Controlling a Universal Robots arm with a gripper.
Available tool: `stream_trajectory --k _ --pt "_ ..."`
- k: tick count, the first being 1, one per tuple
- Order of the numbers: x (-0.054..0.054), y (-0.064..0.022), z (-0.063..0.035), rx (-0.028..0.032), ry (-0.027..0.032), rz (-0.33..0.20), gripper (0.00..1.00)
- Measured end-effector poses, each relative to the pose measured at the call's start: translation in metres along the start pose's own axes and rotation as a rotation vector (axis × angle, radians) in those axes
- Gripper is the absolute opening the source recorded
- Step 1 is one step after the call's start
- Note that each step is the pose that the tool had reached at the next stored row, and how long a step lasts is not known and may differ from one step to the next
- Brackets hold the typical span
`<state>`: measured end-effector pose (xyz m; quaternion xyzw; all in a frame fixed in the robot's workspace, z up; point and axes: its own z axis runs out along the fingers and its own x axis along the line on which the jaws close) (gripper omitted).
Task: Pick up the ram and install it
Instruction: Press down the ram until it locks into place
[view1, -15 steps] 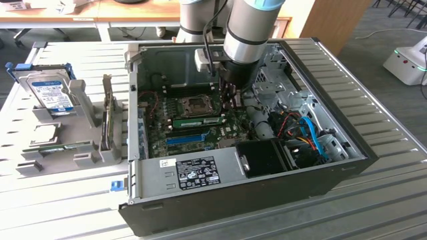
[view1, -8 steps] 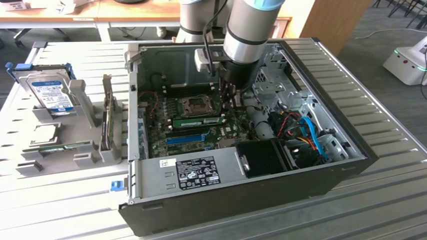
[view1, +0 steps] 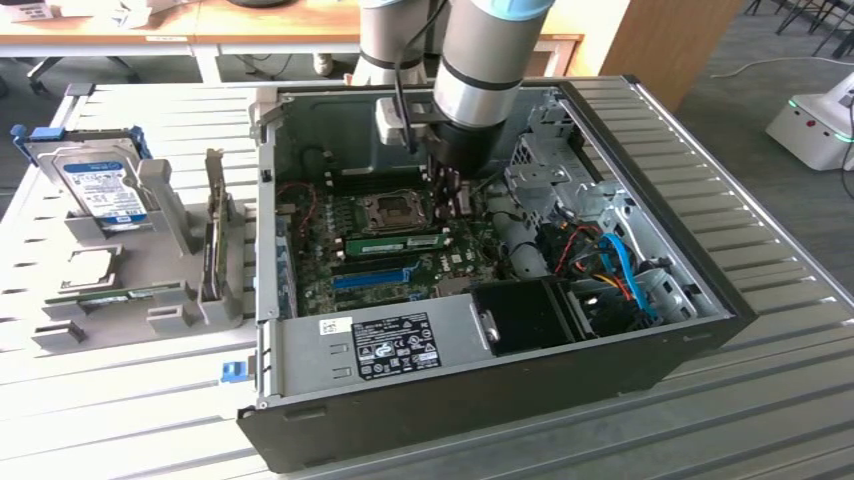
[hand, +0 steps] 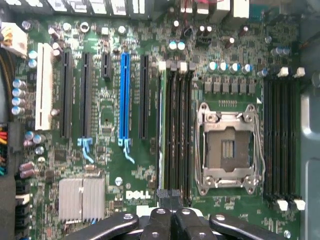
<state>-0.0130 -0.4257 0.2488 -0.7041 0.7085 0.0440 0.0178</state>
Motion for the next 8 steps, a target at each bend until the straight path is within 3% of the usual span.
stream_trajectory --k 8 --pt "0.0 0.02 0.0007 0.0 0.0001 0.0 0.11"
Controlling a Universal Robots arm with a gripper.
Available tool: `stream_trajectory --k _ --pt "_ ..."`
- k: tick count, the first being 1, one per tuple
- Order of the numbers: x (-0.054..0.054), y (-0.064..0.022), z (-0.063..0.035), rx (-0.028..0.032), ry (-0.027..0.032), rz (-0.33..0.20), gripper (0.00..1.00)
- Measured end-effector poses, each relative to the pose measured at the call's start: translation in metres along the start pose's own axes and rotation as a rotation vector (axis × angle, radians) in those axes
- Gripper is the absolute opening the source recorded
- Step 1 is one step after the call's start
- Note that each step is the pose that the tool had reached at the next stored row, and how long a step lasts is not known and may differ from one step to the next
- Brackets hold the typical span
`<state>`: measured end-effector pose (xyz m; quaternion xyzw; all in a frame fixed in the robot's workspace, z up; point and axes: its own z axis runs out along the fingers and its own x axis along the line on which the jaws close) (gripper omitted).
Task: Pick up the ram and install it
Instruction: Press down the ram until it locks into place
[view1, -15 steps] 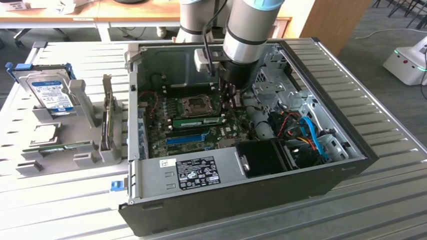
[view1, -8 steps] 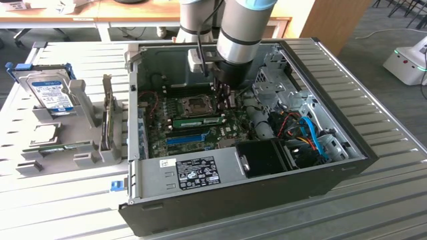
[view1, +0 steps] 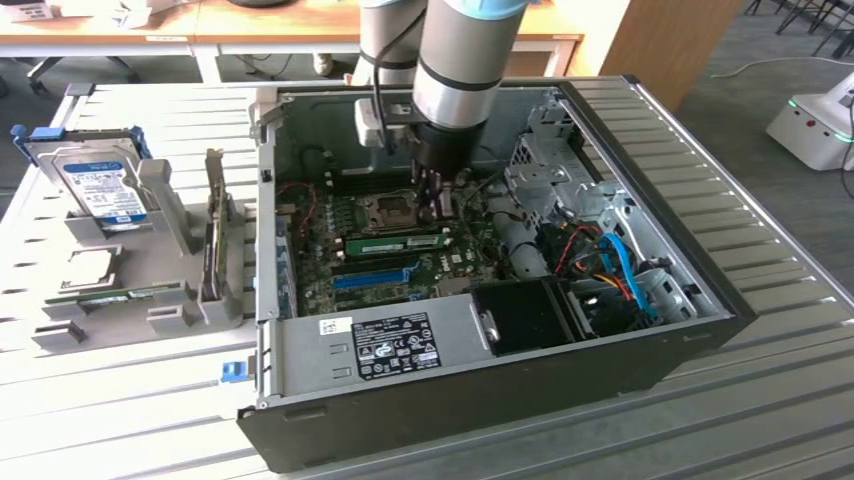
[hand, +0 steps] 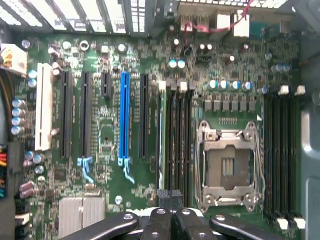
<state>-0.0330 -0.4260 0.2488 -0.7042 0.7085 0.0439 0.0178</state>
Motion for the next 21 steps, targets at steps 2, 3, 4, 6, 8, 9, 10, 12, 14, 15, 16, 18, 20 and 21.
stream_trajectory --k 2,3,4,6,8,9,10,12,14,15,16,18,20,21 --pt "0.0 0.0042 0.0001 0.0 0.0 0.0 0.11" --pt "0.0 0.0064 0.0002 0.0 0.0 0.0 0.11" --pt "0.0 0.0085 0.0003 0.0 0.0 0.0 0.11" --pt "0.0 0.0128 0.0004 0.0 0.0001 0.0 0.11" --pt "0.0 0.0169 0.0006 0.0 0.0 0.0 0.11" --pt "0.0 0.0189 0.0007 0.0 0.0 0.0 0.11" --pt "0.0 0.0208 0.0008 0.0 0.0 0.0 0.11" --pt "0.0 0.0247 0.0009 0.0 0.0 0.0 0.11" --pt "0.0 0.0287 0.0011 0.0 0.0 0.0 0.11" --pt "0.0 0.0304 0.0011 0.0 0.0 0.0 0.11" --pt "0.0 0.0321 0.0012 0.0 0.0001 0.0 0.11" --pt "0.0 0.0355 0.0013 0.0 0.0 0.0 0.11" --pt "0.0 0.0389 0.0014 0.0 0.0 0.0 0.11" --pt "0.0 0.0405 0.0015 0.0 0.0 0.0 0.11"
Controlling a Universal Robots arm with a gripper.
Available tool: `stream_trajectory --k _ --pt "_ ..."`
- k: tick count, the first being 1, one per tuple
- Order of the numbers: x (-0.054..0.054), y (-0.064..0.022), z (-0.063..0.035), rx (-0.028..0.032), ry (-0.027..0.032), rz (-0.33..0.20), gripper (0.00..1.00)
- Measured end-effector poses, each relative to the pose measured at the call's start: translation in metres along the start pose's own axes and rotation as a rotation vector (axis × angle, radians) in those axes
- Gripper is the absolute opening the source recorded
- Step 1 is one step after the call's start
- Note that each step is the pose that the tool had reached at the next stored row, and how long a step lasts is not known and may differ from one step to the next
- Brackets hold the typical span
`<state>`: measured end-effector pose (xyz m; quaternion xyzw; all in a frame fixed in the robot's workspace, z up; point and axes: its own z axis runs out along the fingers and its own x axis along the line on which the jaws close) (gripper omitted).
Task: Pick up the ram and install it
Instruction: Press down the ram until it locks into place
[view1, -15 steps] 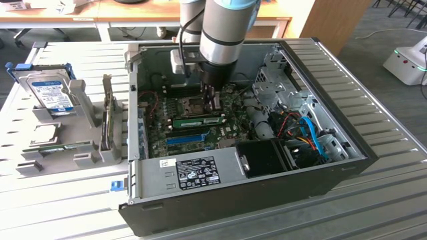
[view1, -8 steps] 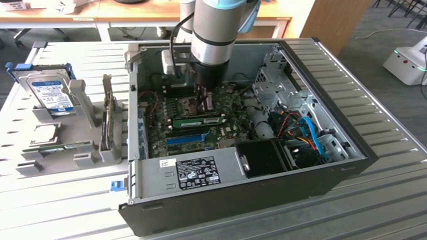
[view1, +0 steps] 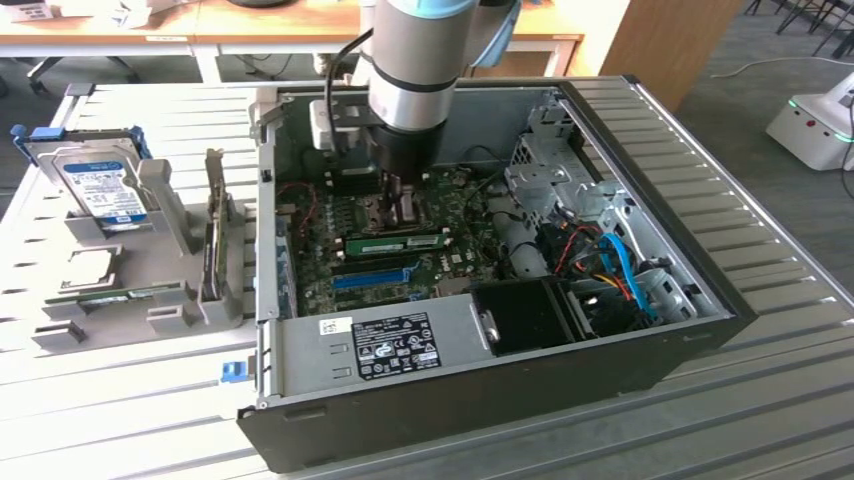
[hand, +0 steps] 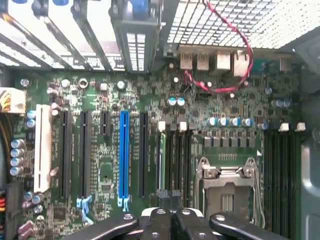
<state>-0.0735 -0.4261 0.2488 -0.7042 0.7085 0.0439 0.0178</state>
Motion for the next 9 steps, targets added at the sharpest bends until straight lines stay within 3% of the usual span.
stream_trajectory --k 9 --pt "0.0 0.013 0.0005 0.0 0.0 0.0 0.11"
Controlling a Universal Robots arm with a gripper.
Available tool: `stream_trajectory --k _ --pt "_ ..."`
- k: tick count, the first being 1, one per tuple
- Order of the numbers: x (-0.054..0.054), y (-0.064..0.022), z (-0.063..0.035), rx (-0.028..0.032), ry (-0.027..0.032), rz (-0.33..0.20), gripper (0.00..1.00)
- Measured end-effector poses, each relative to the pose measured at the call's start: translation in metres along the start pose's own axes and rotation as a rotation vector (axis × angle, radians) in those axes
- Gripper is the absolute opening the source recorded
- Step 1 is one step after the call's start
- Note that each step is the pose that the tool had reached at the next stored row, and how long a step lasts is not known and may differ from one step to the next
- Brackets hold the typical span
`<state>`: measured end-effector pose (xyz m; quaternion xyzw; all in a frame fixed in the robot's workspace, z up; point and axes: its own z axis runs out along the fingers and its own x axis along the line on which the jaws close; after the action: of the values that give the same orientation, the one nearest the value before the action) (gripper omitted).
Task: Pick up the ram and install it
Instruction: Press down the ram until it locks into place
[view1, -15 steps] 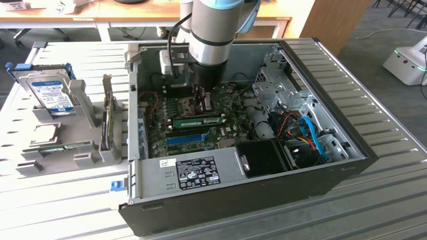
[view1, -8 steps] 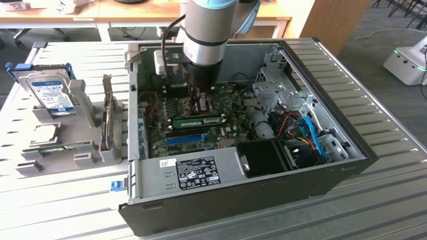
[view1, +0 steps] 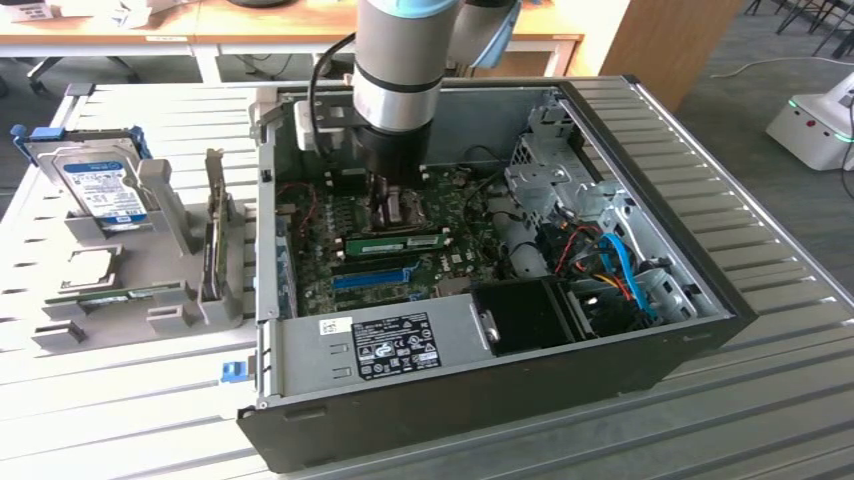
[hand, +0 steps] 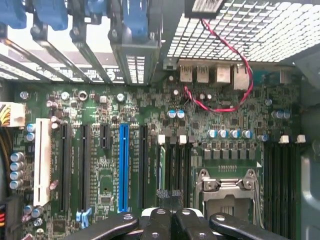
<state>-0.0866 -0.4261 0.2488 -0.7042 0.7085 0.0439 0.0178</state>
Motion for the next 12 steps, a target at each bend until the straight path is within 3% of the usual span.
stream_trajectory --k 12 --pt "0.0 0.0053 0.0002 -0.0001 -0.0001 0.0 0.11"
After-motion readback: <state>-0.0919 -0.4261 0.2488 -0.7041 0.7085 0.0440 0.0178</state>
